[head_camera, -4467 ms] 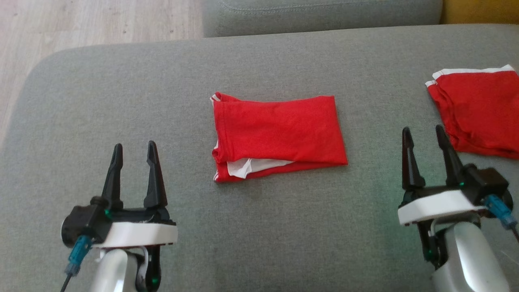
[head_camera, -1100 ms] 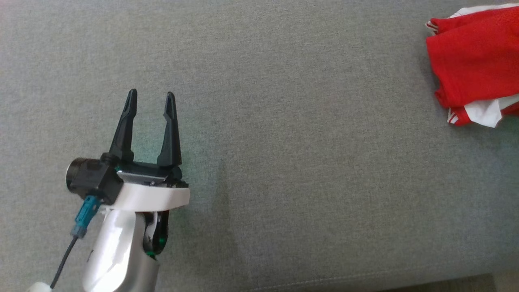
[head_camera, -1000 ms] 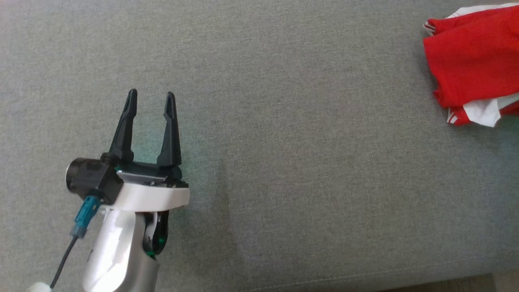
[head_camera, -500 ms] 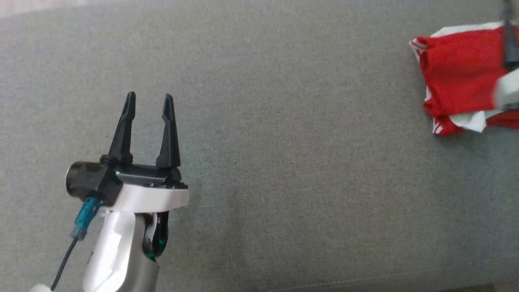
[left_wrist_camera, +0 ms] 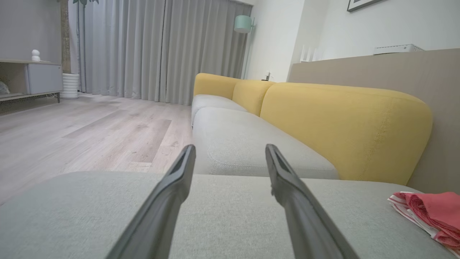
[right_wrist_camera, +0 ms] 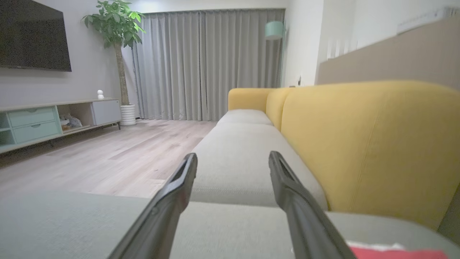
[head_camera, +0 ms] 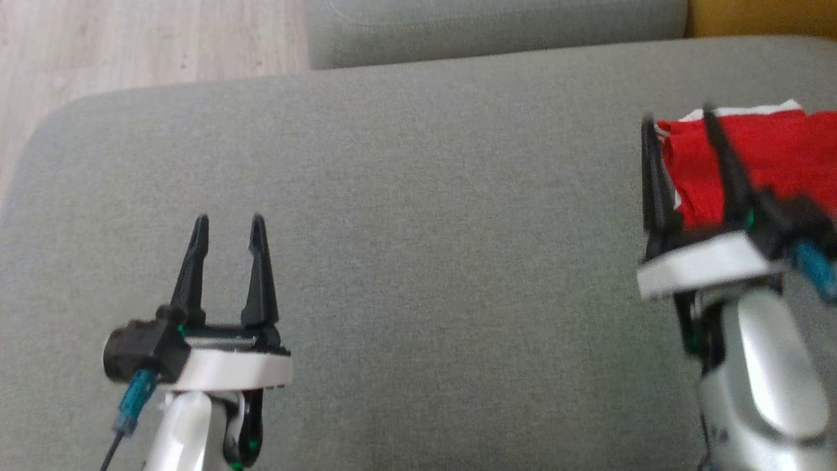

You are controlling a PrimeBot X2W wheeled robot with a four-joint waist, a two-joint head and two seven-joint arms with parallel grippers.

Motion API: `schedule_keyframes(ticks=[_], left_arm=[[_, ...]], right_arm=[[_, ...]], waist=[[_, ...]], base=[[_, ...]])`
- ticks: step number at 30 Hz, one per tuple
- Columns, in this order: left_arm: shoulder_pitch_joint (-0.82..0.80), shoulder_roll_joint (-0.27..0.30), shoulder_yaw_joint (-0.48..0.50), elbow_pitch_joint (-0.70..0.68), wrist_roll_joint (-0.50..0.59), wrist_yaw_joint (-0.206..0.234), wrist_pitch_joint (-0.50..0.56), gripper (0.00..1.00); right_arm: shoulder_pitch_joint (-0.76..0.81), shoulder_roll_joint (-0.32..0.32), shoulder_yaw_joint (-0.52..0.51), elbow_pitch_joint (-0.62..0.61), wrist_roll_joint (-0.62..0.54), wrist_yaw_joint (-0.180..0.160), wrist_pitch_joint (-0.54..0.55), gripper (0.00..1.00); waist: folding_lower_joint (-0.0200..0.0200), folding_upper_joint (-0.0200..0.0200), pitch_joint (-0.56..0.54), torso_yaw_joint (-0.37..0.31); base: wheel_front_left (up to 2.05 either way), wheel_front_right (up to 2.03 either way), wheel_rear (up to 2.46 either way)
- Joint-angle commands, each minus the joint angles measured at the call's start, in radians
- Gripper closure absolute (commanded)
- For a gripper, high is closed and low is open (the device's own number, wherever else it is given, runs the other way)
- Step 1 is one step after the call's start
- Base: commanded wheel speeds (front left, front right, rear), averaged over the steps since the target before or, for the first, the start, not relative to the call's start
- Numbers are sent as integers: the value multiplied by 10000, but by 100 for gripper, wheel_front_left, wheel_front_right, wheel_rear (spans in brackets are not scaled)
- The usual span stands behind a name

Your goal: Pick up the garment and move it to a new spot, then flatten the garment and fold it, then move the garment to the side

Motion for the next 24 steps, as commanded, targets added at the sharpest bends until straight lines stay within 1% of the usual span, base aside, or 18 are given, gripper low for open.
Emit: schedule_keyframes(ticks=[1,5,9,14,24], left_arm=[[-60,60,433,-275,-148,108,-51,0],[179,57,515,-259,-409,300,-51,0],[312,57,514,-247,-603,406,-51,0],[444,56,471,-290,-710,480,-51,0],[526,55,403,-387,-967,483,-51,0]], right_arm=[[253,112,295,-92,613,-9,-280,0],[954,118,556,346,1438,-9,-732,0],[1152,119,612,538,1703,-9,-896,0],[1147,120,815,626,1585,-9,-991,0],[1108,121,836,670,1584,-9,-1028,0]], waist=[[2,0,-189,141],[2,0,-279,215],[2,0,-325,255],[2,0,-329,265],[2,0,-364,241]], base=[[0,0,0],[0,0,0],[0,0,0],[0,0,0],[0,0,0]])
